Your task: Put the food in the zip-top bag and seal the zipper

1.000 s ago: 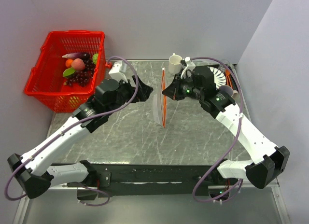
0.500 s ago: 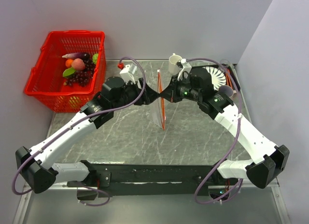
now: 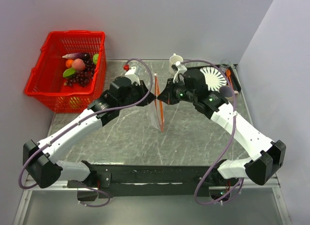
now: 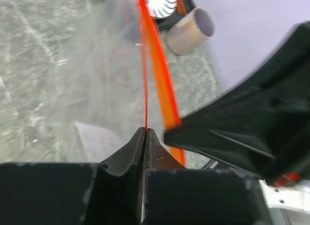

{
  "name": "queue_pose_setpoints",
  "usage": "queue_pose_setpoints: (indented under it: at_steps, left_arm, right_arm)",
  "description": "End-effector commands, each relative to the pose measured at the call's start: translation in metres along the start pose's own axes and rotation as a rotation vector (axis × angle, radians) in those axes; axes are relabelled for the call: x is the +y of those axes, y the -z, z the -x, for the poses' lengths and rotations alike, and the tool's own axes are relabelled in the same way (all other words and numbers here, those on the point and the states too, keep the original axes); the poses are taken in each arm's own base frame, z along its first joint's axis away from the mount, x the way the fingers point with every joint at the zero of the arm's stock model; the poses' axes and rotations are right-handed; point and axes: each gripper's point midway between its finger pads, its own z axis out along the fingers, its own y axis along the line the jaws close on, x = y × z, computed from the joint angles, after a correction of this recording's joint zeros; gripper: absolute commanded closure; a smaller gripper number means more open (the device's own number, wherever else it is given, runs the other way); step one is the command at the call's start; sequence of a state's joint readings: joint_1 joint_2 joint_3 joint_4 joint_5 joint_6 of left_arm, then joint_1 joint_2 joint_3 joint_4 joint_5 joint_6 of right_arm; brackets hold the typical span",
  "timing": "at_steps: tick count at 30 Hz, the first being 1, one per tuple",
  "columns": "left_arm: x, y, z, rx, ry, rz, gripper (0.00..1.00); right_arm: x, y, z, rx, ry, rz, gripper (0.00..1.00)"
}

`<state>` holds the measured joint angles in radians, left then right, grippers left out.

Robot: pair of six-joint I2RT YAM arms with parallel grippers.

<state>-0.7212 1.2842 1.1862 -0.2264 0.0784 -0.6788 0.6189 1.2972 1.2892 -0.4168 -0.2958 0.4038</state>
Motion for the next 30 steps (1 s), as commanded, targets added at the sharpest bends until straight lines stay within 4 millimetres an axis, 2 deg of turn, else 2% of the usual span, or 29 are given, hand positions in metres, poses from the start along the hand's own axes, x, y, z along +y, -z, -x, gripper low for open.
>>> queue_pose_setpoints:
  at_steps: [1, 2, 3, 5, 6, 12, 16, 17, 19, 24, 30]
  left_arm:
    - [0.008, 0.0, 0.014, -0.043, -0.04, 0.064, 0.99]
    - [0.009, 0.002, 0.014, -0.041, -0.039, 0.067, 0.99]
    - [0.008, 0.004, 0.015, -0.045, -0.042, 0.063, 0.99]
    - [0.006, 0.008, 0.016, -0.05, -0.043, 0.059, 0.99]
    - [0.01, 0.008, 0.02, -0.069, -0.043, 0.079, 0.99]
    - [0.006, 0.011, 0.023, -0.078, -0.041, 0.066, 0.99]
    - [0.004, 0.013, 0.024, -0.08, -0.036, 0.061, 0.99]
    - [0.003, 0.013, 0.024, -0.078, -0.035, 0.057, 0.99]
    - [0.003, 0.014, 0.024, -0.079, -0.032, 0.054, 0.99]
    - [0.001, 0.018, 0.026, -0.086, -0.031, 0.055, 0.99]
    - [0.001, 0.023, 0.029, -0.101, -0.024, 0.059, 0.99]
  right_arm:
    - [0.016, 0.01, 0.022, -0.044, 0.037, -0.006, 0.91]
    - [0.006, 0.007, 0.023, -0.043, 0.049, -0.066, 0.88]
    - [0.005, 0.01, 0.031, -0.054, 0.059, -0.089, 0.79]
    - [-0.003, 0.008, 0.023, -0.006, 0.081, -0.147, 0.71]
    - [-0.004, 0.01, 0.029, -0.019, 0.092, -0.175, 0.68]
    - [-0.004, 0.001, 0.015, 0.045, 0.162, -0.282, 0.65]
    - [0.007, -0.003, 0.008, 0.056, 0.169, -0.25, 0.49]
    - [0.009, -0.003, 0.004, 0.055, 0.17, -0.239, 0.48]
    - [0.011, -0.004, 0.003, 0.047, 0.162, -0.228, 0.47]
    - [0.0, -0.01, -0.006, 0.074, 0.164, -0.277, 0.64]
    - [-0.01, -0.019, -0.019, 0.1, 0.167, -0.308, 0.66]
